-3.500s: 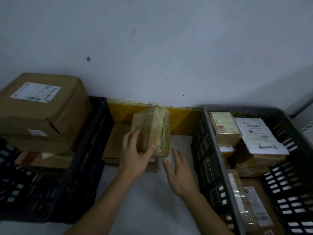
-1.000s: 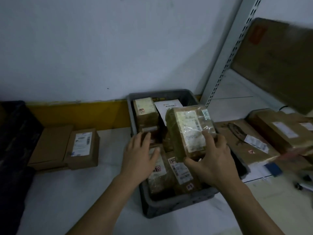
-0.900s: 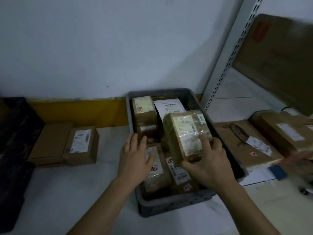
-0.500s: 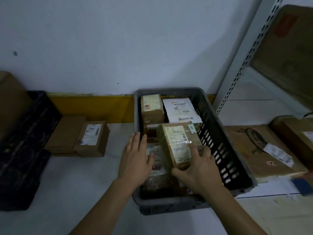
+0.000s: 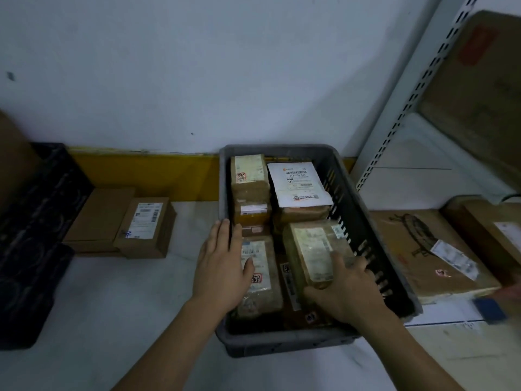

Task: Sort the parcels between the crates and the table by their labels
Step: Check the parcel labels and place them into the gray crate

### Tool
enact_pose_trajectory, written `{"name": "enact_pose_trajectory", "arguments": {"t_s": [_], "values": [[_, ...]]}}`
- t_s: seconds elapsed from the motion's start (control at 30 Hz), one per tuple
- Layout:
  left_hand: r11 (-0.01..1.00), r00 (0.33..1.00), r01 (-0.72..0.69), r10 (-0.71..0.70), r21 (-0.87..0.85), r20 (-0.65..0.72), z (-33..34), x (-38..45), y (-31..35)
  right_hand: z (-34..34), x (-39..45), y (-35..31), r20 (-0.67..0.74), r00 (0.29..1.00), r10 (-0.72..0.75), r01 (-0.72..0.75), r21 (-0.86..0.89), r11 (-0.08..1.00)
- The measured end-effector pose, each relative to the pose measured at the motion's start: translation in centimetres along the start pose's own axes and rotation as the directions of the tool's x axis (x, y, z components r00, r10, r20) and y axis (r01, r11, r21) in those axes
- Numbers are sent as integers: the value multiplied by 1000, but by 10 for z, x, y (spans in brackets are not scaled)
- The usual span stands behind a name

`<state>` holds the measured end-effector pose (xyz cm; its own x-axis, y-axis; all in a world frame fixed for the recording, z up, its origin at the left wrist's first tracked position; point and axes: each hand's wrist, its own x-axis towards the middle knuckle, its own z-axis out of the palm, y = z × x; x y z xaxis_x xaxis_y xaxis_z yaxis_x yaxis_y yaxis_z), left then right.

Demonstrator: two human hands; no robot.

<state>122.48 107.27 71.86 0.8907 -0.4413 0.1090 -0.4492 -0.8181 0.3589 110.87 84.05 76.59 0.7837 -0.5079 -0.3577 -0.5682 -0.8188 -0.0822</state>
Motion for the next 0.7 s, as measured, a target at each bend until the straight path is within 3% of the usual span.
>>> {"name": "enact_pose_trajectory", "arguments": {"t_s": [0.33, 0.53, 0.7], "values": [[999, 1000, 10, -10, 31, 5, 1, 0, 0, 52, 75, -9, 367, 929, 43, 18, -162, 987], [999, 1000, 15, -14, 36, -11, -1, -1, 3, 54, 90, -11, 458, 887, 52, 61, -229, 971], [999, 1000, 18, -18, 42, -6, -3, -1, 4, 53, 83, -17, 403, 910, 91, 85, -398, 913]]}}
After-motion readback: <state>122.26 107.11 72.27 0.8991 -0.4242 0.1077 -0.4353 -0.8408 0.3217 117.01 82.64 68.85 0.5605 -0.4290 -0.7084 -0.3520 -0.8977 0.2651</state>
